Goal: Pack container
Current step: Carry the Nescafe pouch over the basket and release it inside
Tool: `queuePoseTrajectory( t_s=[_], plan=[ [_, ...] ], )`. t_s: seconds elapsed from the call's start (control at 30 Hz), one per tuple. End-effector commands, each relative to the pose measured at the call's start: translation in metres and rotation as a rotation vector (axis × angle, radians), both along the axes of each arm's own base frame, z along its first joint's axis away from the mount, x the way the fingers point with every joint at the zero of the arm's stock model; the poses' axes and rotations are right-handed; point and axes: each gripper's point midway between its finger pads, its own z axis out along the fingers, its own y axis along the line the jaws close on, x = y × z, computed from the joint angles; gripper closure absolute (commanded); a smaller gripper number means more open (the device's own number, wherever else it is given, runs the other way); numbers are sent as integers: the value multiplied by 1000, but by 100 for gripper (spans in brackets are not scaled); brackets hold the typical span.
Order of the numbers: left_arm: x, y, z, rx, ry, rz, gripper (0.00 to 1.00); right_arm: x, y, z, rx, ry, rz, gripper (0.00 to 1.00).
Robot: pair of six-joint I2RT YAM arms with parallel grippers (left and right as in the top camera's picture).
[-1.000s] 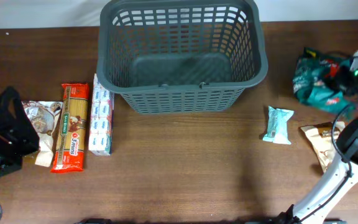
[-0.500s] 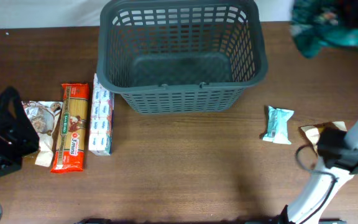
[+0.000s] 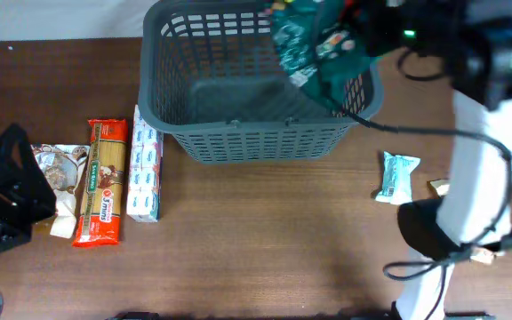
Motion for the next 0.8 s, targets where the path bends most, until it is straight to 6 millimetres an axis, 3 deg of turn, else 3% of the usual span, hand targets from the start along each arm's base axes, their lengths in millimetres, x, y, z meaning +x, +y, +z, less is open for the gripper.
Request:
queuePoseTrajectory(
  t_s=[0.0, 0.2, 0.4, 0.43, 0.6, 0.7, 0.77],
  plan=[
    [1, 2, 0, 18, 6, 8, 0, 19, 25, -30, -25, 51, 22, 96],
    [1, 2, 0, 18, 6, 9, 1, 33, 66, -57, -38, 74, 89, 97],
    [1, 2, 0, 18, 6, 8, 0, 45, 68, -108, -111, 169, 58, 96],
    [1, 2, 0, 18, 6, 9, 1, 48, 69, -128, -124, 207, 59, 96],
    [1, 2, 0, 18, 6, 8, 1, 55, 70, -174, -154, 281, 57, 95],
    [1, 2, 0, 18, 6, 9, 1, 56, 70, -195, -167, 313, 57, 80],
    [1, 2, 0, 18, 6, 9, 0, 55, 68, -202, -171, 327, 54, 60]
  ],
)
